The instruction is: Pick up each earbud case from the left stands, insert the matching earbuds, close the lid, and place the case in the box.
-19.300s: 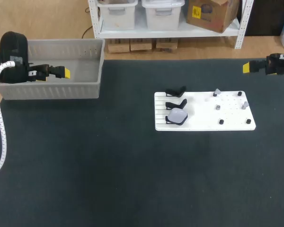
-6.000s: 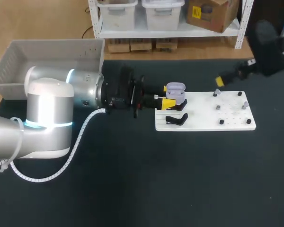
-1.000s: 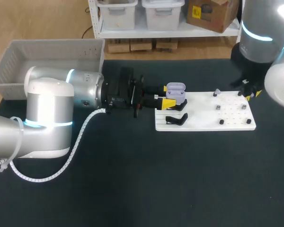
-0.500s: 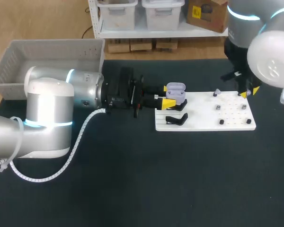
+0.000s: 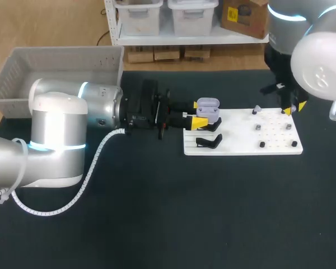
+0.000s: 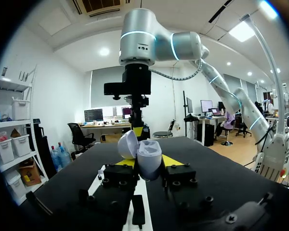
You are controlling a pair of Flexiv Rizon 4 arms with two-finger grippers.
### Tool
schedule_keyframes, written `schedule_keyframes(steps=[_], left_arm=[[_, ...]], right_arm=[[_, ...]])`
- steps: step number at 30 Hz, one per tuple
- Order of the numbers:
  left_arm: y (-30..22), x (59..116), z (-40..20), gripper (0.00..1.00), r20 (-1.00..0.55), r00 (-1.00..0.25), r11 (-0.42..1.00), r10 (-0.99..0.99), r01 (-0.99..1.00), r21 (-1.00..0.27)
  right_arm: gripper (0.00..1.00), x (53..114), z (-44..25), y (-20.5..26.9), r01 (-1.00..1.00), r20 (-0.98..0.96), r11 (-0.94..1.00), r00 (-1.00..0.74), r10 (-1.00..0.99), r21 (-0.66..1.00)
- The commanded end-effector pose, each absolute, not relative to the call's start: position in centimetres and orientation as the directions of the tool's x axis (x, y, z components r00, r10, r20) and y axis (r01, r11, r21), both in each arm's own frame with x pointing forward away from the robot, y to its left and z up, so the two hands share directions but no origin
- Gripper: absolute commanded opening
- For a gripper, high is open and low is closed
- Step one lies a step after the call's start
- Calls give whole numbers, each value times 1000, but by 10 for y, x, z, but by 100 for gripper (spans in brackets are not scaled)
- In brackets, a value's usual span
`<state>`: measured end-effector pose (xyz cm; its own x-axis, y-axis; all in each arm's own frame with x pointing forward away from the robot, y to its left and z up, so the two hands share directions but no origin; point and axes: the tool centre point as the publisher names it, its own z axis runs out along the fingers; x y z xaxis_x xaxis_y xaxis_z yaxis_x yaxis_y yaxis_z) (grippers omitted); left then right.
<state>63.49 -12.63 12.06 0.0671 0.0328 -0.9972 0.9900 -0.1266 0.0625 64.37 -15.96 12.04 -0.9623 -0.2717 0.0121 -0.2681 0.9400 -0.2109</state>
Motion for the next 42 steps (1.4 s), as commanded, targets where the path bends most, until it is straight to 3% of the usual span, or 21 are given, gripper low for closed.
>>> schedule_keyframes(steps=[1,4,15,29,42], left_arm=[[-126,634,120,0,-997,70,-122,31,990,65],[-126,634,120,0,-997,70,-122,31,990,65],[-130,634,118,0,-997,74,-126,28,990,70],[-144,631,106,0,-996,87,-138,27,987,82],[-147,630,104,0,-994,104,-133,25,986,100]], right_arm=[[0,643,121,-160,-266,9,940,-963,-271,-212],[0,637,145,-151,-188,-32,975,-981,-193,-115],[0,614,181,-109,53,-92,989,-995,41,-136],[0,608,177,-98,171,24,976,-984,176,-139],[0,605,180,-88,160,51,982,-985,166,-95]])
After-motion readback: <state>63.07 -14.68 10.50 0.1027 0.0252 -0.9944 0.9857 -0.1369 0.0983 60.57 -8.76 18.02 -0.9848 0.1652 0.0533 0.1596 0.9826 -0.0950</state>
